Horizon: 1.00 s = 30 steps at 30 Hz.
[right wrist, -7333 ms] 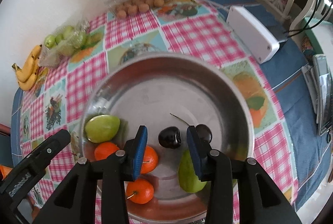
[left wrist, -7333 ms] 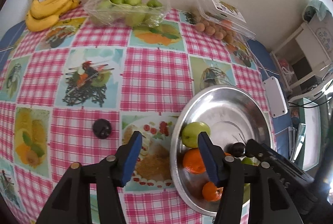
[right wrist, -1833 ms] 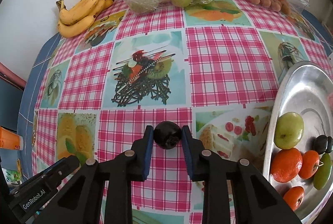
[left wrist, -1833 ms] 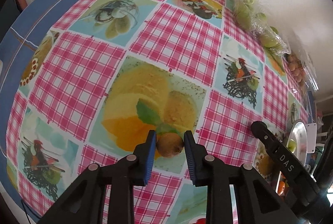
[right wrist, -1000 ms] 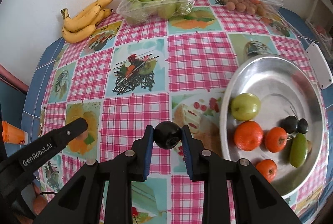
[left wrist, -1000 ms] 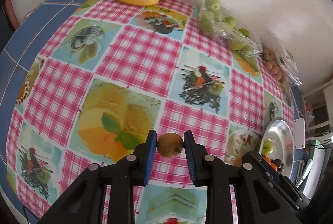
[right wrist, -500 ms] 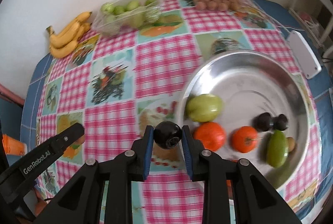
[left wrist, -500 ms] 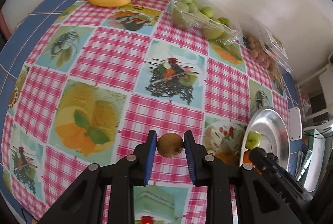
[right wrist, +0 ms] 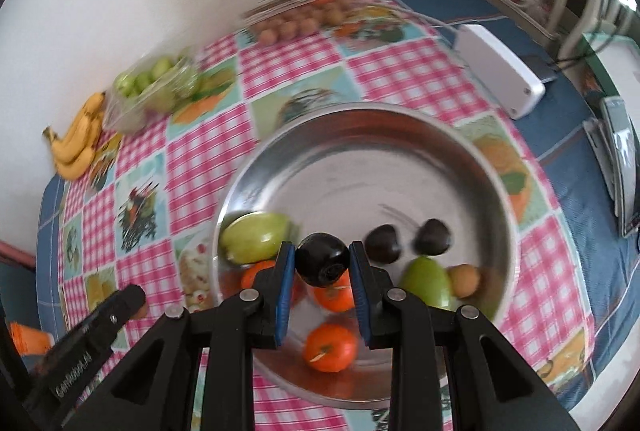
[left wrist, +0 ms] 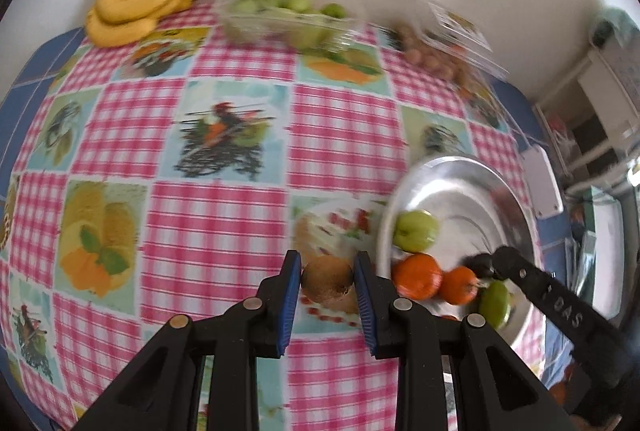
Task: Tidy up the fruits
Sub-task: 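Carry the kiwi in the left tool while the right tool carries the cherry over the bowl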
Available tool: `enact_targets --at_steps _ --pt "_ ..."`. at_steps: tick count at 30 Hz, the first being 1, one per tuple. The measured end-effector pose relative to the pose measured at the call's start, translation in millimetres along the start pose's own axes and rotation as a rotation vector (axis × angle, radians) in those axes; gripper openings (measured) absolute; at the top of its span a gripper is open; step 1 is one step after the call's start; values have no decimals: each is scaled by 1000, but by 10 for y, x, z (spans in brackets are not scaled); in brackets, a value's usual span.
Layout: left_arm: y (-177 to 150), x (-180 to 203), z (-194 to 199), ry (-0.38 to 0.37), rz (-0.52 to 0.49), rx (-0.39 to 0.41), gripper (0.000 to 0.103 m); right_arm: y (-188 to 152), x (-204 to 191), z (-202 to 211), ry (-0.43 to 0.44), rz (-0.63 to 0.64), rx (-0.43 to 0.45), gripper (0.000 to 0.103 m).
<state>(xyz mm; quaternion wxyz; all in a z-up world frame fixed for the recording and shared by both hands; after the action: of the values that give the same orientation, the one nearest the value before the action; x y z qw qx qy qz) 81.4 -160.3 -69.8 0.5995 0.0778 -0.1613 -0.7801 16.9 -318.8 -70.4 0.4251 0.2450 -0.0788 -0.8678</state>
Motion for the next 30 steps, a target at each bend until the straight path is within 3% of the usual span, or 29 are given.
enact_targets --at_steps 14,21,30 --pt "-212 757 74 -56 -186 7 29 124 471 210 -11 -75 59 28" --pt "-99 1026 73 -60 -247 73 29 170 458 113 9 -61 68 28" --pt "2 1192 -142 -77 -270 101 29 238 439 -108 11 -31 57 29"
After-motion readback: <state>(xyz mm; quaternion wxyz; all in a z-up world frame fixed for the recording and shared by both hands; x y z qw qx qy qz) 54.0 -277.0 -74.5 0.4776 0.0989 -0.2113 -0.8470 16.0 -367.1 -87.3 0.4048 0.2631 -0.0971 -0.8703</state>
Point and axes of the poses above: each gripper's, at about its wrist camera, not at the fingertips, and z roughly against the way its jaws point, x to its right, y to its top, the point moved 8 cm from there along -z, roughly the way its jaws point, and after that the axes turned 11 degrees about y, right-handed, at the moved point
